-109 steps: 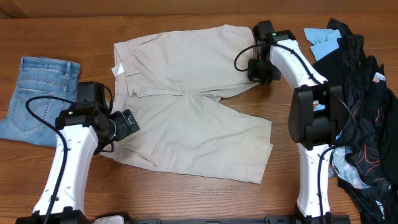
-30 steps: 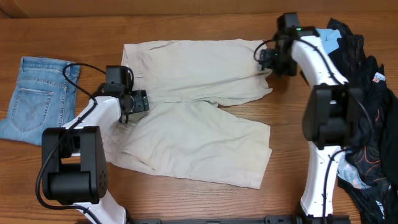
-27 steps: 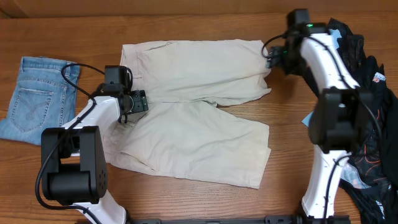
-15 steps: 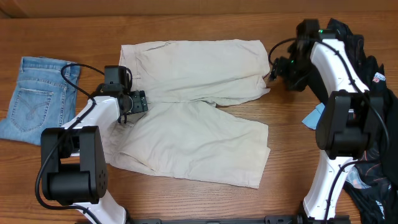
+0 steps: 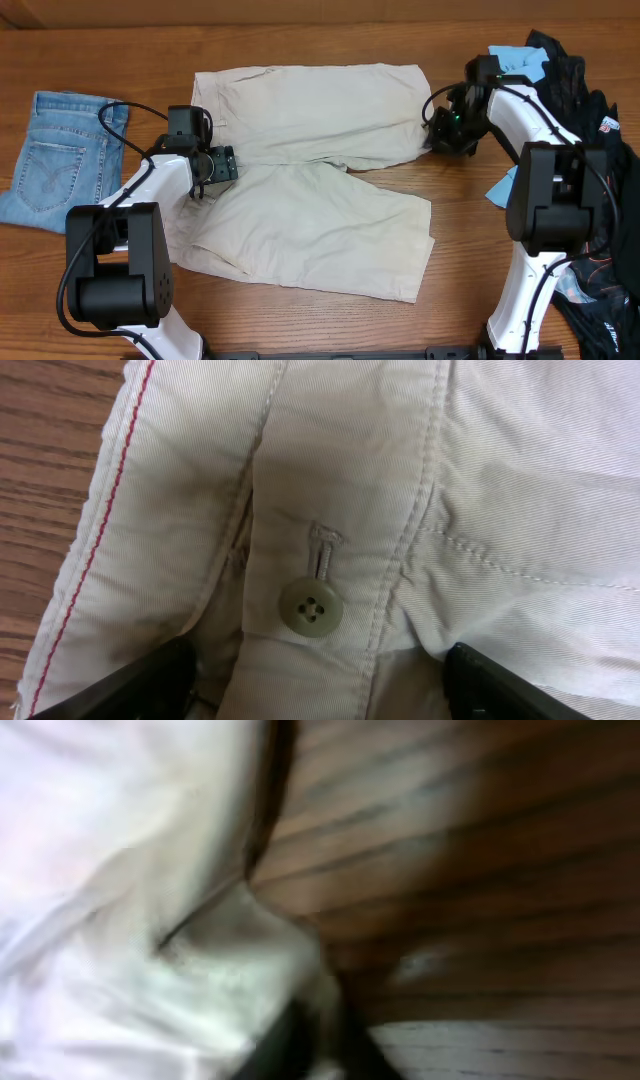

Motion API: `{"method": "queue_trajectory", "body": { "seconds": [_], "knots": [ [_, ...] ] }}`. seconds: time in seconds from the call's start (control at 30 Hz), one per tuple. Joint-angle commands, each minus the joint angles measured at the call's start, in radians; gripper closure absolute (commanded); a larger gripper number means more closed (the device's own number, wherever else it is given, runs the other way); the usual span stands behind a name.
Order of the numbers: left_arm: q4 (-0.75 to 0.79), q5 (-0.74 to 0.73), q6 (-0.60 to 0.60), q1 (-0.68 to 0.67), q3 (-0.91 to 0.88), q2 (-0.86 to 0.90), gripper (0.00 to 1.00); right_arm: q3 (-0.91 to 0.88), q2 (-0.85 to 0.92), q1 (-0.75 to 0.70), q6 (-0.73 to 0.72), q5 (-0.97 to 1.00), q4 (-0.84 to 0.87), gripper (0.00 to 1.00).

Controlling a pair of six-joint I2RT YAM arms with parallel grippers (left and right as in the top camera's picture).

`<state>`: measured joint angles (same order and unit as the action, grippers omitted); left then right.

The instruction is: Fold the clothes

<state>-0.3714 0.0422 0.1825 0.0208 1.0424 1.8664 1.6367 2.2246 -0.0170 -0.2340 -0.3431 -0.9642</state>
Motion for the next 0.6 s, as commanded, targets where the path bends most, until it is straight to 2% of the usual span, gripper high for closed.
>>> {"method": "queue_trajectory", "body": {
  "seconds": [0.0,0.27,0.43,0.57],
  "knots": [
    [-0.049,0.042,0.005,0.031,-0.063,0.069,0.17,-0.024,-0.004,0.010,-0.002,-0.009,-0.002,0.96],
    [-0.061,0.043,0.003,0.031,-0.063,0.069,0.16,-0.019,-0.045,-0.059,-0.002,0.180,-0.226,0.96],
    [-0.062,0.042,0.004,0.031,-0.063,0.069,0.16,-0.019,-0.048,-0.076,-0.002,0.249,-0.260,0.96],
    [-0.074,0.043,-0.009,0.031,-0.062,0.068,0.14,-0.019,-0.048,-0.076,-0.001,0.249,-0.198,0.79]
  ]
}}
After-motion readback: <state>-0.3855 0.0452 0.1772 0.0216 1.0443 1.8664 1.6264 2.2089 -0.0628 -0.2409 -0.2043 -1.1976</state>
